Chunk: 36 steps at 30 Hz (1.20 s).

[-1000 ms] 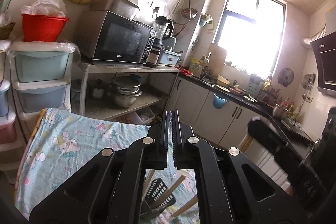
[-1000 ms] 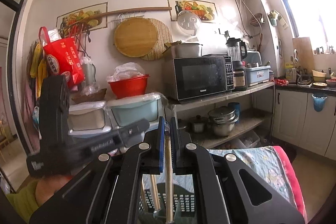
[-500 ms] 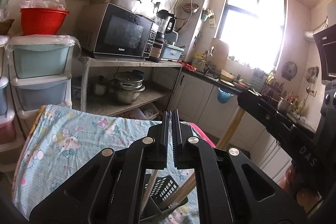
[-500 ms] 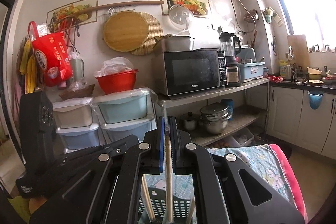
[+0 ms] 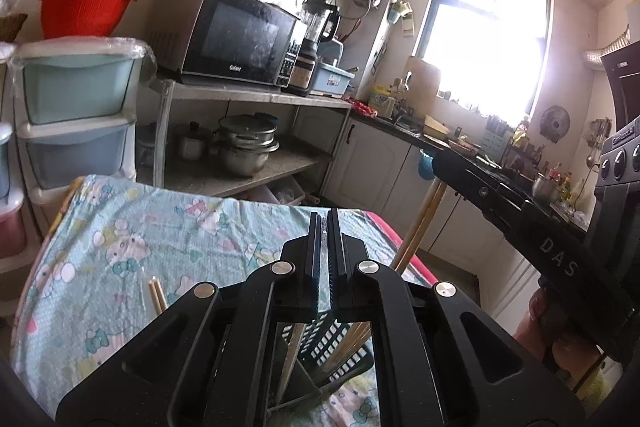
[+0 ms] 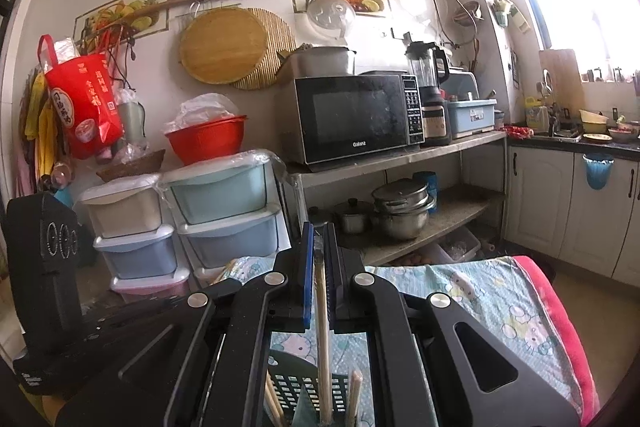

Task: Organize utensils
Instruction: 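Open the left tool while the right tool opens, releasing chopsticks into the caddy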

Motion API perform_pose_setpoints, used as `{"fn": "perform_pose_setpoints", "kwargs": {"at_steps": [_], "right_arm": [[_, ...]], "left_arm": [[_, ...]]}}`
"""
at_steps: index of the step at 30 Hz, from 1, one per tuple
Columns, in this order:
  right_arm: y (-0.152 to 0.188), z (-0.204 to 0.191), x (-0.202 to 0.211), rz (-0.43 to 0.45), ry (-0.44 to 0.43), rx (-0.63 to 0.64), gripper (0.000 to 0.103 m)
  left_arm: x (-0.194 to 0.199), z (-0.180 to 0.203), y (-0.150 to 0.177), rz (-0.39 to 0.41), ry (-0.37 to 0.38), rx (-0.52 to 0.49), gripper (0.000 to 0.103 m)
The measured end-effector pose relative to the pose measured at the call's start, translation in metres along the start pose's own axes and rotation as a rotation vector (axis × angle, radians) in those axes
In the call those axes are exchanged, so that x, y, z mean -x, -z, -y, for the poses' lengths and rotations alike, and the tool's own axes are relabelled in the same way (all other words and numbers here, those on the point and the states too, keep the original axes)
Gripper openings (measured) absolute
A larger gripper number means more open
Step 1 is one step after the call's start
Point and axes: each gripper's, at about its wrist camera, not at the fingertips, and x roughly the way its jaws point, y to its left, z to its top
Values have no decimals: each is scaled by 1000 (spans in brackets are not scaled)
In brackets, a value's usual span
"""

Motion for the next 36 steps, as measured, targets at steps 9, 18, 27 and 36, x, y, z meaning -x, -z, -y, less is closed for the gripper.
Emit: {"fn": "perform_pose_setpoints", "kwargs": {"at_steps": [9,18,27,36], "right_arm": [[20,1,-14,-30,10,-3,6],[34,9,-16,-59,36,-30,12],[44,19,0,-75,53,-69,45],[44,17,30,-71,67,-72,63]], "left_arm": [[-4,-13,18,-35,-23,14,2],[-1,-23,25,-49,-49,23,2],[3,-25,29,-46,-54,28,2],[17,-33,37,-49,-56,71,27]]}}
